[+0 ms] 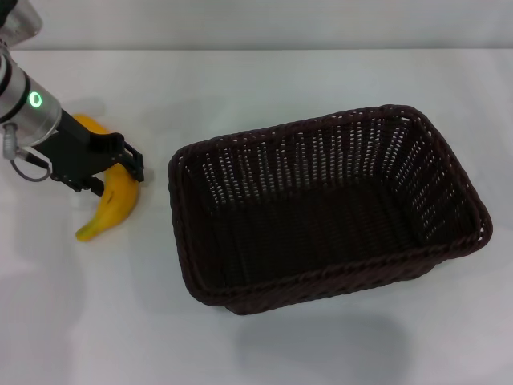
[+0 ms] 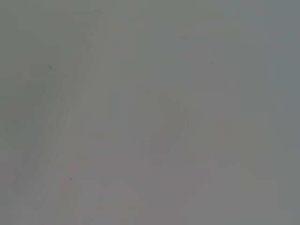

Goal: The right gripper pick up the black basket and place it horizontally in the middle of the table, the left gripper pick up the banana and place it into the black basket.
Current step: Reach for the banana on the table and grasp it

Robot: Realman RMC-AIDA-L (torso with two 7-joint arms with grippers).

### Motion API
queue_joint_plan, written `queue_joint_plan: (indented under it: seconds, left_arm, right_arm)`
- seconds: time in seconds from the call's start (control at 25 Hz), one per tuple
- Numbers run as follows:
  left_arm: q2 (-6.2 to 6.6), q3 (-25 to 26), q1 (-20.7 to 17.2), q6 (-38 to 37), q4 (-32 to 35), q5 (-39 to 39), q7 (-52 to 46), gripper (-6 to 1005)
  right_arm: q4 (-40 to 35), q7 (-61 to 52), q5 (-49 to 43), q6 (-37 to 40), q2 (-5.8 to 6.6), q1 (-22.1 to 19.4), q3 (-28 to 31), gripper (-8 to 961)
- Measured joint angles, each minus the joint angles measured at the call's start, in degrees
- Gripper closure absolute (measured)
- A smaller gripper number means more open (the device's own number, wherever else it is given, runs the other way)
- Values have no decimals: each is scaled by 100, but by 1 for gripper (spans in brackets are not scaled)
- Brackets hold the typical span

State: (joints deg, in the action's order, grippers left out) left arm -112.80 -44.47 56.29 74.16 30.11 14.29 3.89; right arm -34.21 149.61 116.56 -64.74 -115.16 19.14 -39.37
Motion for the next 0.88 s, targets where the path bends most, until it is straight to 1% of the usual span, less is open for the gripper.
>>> queue_joint_plan:
  seconds: [0.16, 0.48, 0.68, 0.8, 0.88]
  left_arm:
    - [3, 1, -49, -22, -19, 8, 52, 324]
    - [-6, 1, -93, -45, -57, 7, 274, 498]
    - [13, 19, -120, 2, 33, -2, 504, 479]
    - [35, 56, -179, 18, 326, 103, 648, 468]
    - [53, 57, -264, 40, 671, 264, 767, 460]
  right_arm:
    - [8, 14, 0, 8, 1, 1, 0, 567]
    - [12, 49, 0, 0, 0, -6, 0, 566]
    - [12, 20, 0, -10, -2, -43, 0, 566]
    - [12, 4, 19, -36, -4, -77, 7, 565]
    - [12, -1, 43, -74, -5, -106, 8, 565]
